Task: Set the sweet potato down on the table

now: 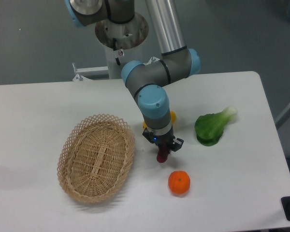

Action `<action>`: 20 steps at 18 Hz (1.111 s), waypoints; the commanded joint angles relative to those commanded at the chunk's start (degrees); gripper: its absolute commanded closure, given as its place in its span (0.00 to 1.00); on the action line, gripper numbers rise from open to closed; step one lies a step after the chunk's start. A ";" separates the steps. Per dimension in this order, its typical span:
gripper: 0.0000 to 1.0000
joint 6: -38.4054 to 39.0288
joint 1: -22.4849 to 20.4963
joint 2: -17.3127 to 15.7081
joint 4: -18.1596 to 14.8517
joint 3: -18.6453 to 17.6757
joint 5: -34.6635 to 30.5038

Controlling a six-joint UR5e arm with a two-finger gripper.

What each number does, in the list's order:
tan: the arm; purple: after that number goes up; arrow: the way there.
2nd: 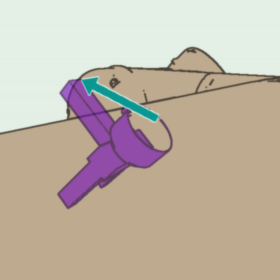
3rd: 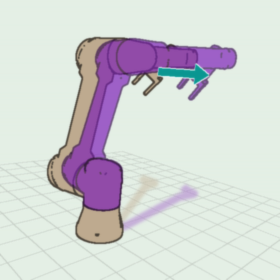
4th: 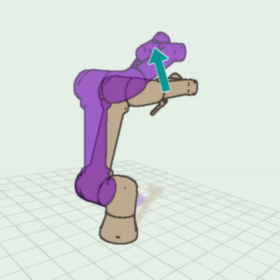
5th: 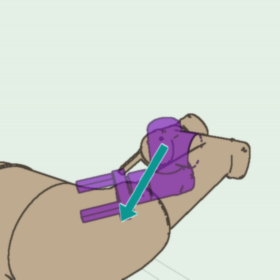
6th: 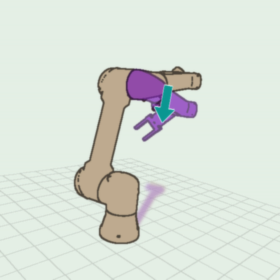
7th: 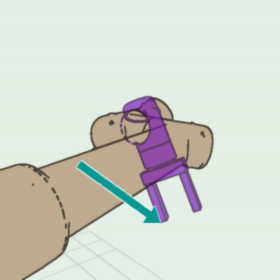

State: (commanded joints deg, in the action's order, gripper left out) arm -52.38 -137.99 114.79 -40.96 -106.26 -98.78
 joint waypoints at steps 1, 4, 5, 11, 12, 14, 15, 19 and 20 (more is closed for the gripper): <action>0.00 0.08 0.00 -0.35 -0.08 0.17 -0.35; 0.00 -0.09 -0.26 -2.10 -0.61 2.37 -0.44; 0.00 0.08 -0.52 -2.72 -0.61 3.16 -0.36; 0.00 -5.68 -4.39 -4.39 -0.26 7.56 -0.62; 0.00 -9.54 -5.18 -4.66 -0.35 8.08 -0.53; 0.00 -14.75 -6.76 -5.18 -0.70 9.84 -0.71; 0.00 -16.16 -8.07 -6.40 -1.22 10.02 -0.45; 0.00 -23.09 -12.47 -10.36 -6.74 9.85 0.87; 0.00 -26.77 -13.44 -11.59 -8.59 9.84 0.96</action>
State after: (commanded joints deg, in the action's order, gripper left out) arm -79.15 -151.43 103.20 -49.55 -96.42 -97.82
